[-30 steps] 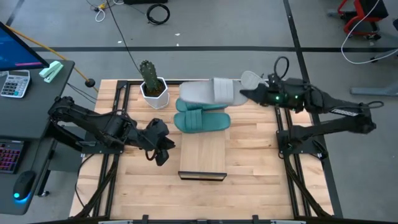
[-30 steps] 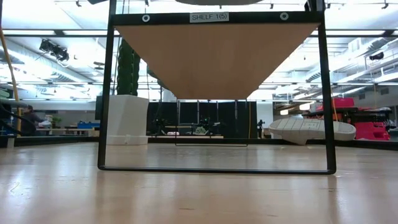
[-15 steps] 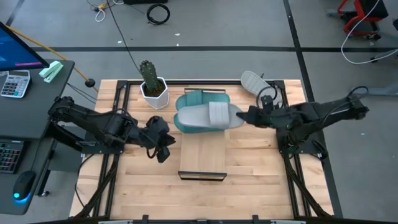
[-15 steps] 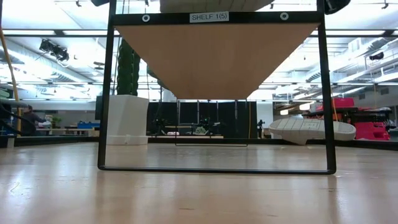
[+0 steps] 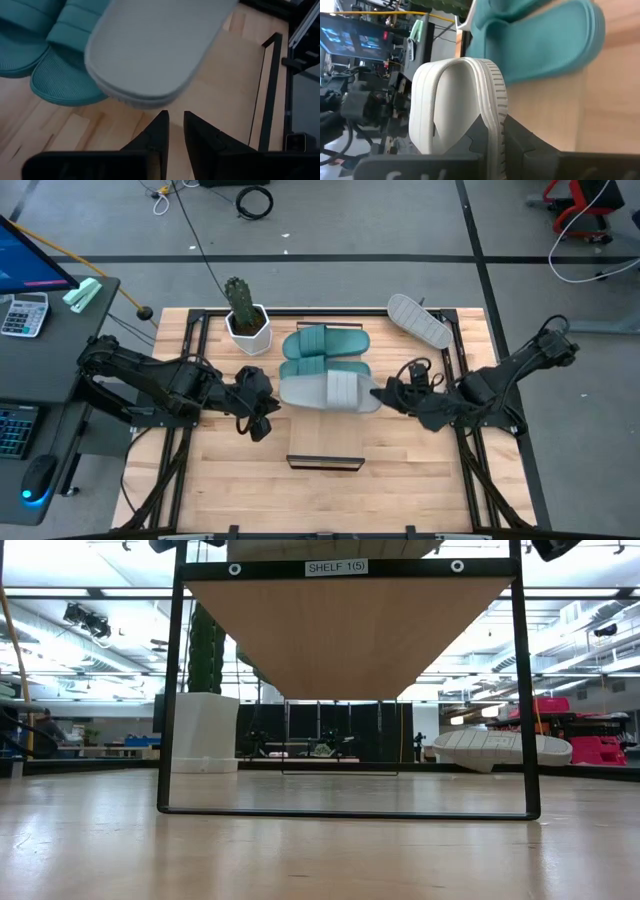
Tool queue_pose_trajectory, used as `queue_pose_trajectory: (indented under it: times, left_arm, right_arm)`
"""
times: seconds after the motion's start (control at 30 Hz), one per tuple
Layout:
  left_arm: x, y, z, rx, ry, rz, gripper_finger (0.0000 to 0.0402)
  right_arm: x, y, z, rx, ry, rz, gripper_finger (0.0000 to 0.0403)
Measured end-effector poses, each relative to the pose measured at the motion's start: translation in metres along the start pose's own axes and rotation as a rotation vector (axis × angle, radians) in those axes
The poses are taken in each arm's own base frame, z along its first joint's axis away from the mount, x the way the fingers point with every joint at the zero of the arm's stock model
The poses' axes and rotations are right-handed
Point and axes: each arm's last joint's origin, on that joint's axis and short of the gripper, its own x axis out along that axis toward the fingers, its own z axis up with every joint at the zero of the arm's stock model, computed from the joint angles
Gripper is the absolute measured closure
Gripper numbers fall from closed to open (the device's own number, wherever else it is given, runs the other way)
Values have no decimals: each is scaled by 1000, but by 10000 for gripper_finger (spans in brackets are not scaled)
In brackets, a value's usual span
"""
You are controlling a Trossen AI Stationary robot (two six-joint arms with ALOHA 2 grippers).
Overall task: Pick and place slides into the shelf
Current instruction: Put the left gray slide on the shelf
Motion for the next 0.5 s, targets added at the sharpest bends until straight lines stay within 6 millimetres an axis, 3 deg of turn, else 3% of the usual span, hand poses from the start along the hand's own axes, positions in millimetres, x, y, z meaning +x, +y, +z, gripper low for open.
queue_pose_trajectory:
  times: [0.5]
  left_arm:
    - [-1,-1,-3,19,33,-18,341]
  right_arm:
    - [9,-19,-36,26,19,-84,371]
